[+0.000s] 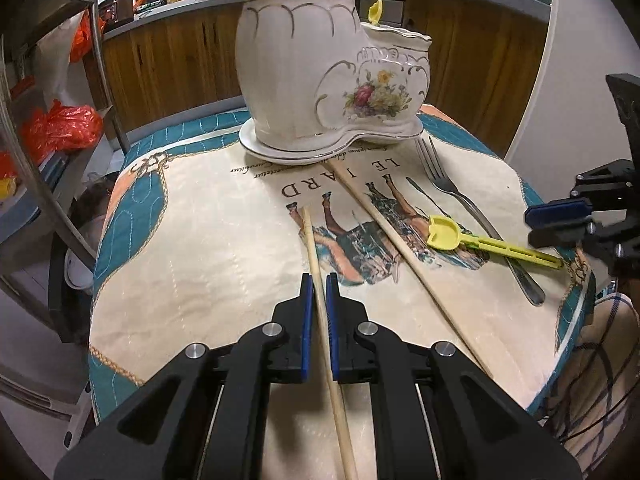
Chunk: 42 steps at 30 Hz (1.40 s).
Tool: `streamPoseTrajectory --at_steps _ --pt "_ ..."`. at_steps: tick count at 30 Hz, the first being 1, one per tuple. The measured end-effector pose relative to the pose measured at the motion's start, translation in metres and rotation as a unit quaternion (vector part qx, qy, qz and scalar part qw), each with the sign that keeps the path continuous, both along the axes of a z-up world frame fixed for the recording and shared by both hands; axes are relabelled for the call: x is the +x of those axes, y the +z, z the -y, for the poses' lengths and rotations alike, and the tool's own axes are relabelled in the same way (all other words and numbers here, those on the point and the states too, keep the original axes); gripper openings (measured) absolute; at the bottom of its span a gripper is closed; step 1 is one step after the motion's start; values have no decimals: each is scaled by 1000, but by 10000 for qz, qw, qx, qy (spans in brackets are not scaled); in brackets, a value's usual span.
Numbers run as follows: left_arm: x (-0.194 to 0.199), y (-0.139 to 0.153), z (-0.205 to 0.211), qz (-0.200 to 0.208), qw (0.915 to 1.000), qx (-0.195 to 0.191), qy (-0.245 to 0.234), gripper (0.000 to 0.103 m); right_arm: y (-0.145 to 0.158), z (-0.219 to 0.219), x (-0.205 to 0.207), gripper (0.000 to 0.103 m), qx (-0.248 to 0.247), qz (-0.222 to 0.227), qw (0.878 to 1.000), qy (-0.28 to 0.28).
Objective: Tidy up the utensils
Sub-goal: 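Drop chopstick into tall holder with left tool while right drops yellow utensil into short holder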
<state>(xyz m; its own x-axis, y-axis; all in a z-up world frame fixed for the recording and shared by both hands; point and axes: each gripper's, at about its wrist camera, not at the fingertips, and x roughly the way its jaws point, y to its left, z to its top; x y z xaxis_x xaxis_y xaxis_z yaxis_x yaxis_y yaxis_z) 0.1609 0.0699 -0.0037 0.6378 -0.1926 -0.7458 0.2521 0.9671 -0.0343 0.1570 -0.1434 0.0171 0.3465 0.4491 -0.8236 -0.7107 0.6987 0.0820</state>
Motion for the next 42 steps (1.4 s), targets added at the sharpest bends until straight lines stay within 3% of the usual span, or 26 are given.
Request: streamPoseTrajectory --at_steps 8,13,16,21,24,26,31,37,40,42 --pt "-4 -1 -2 -121 9998 -51 -146 11 -17 -58 19 22 -1397 -326 9872 704" --pt "12 5 -9 -730 9962 -237 -403 14 -18 -84 31 21 -2233 -753 9652 1132" --pt "22 9 -7 -1159 9917 68 -562 15 -21 -97 36 21 -2608 -923 9519 1318" --pt "28 11 -2 -1587 9825 554 -806 18 -21 -110 40 21 -2724 -1005 9467 1393" --pt "31 11 -5 -1735 9806 458 -787 16 -21 -114 37 11 -2657 -941 9487 1432" --pt "31 11 -9 -1709 9820 438 -679 6 -20 -106 33 11 -2568 -860 9519 1432" --pt "28 12 -20 -1447 9882 80 -502 4 -12 -85 31 10 -2032 -652 9679 1324" --pt "13 41 -41 -490 9967 -621 -183 4 20 -50 41 10 -823 -249 9923 896" --pt "5 67 -48 144 9933 -1141 -80 4 42 -25 50 10 124 28 9988 481" --pt "4 81 -48 477 9895 -1362 -13 4 55 -8 53 10 725 221 9969 222"
